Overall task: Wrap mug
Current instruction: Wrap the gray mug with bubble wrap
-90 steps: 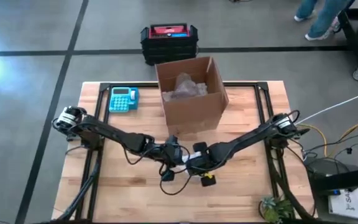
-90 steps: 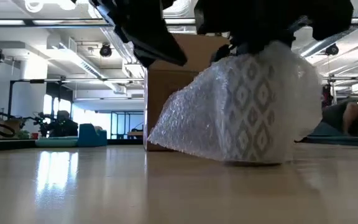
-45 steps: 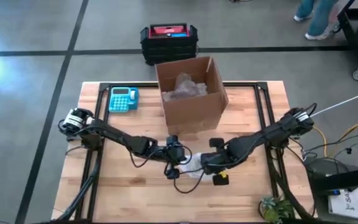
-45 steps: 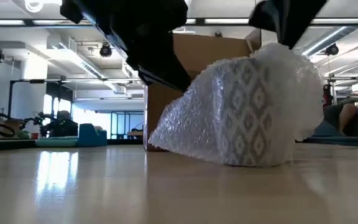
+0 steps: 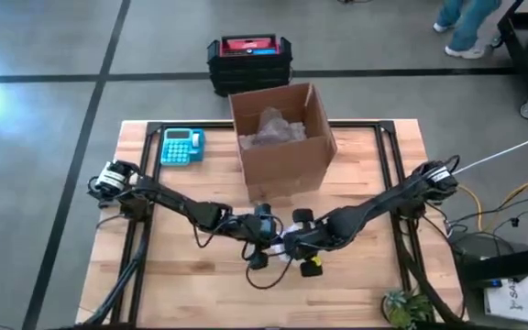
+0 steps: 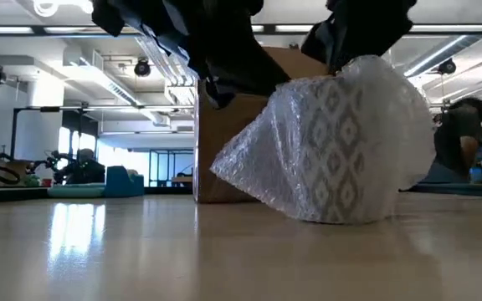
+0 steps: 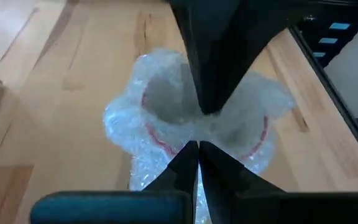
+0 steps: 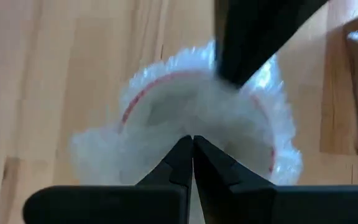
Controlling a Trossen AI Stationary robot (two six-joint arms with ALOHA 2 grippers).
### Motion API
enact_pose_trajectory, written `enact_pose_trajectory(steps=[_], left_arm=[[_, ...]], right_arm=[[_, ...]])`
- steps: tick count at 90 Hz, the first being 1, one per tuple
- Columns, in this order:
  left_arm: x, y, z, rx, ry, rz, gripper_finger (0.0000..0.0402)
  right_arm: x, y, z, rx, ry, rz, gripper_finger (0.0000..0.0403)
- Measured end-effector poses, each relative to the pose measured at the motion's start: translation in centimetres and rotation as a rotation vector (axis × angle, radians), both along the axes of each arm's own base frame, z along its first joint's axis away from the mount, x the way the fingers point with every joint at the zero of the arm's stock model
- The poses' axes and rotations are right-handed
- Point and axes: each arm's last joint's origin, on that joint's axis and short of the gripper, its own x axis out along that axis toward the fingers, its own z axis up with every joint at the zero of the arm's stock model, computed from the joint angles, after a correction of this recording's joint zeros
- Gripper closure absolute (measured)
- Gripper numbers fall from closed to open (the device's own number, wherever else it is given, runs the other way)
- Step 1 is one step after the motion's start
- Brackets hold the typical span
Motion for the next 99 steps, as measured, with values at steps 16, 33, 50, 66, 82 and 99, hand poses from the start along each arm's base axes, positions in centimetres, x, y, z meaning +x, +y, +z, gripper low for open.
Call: enact_pose_trajectory(steps=[16, 33, 50, 66, 82, 99], left_arm=[[0.7, -0.3, -1.4, -0.018, -0.001, -0.024, 0.04], [1.0, -0.3, -2.0, -0.01, 0.01, -0.018, 0.0399], [1.0, -0.3, -2.0, -0.011, 0.001, -0.015, 0.0401], [1.0, -0.3, -2.1, -0.01, 0.003, -0.016, 0.0398], [1.0, -0.3, -2.1, -0.01, 0.004, -0.016, 0.04], [1.0, -0.3, -2.1, -0.011, 0.006, -0.018, 0.0398]], right_arm=[[0.4, -0.6, -0.8, 0.023, -0.049, -0.017, 0.0403], [0.2, -0.9, -0.2, 0.003, 0.001, -0.024, 0.0403], [0.4, -0.8, 2.8, -0.006, -0.032, -0.017, 0.0403], [0.5, -1.0, 2.3, -0.049, -0.048, -0.023, 0.0403], [0.3, -0.9, 0.0, -0.047, 0.006, -0.054, 0.0403], [0.9, -0.5, -2.4, -0.051, 0.007, -0.051, 0.0403]])
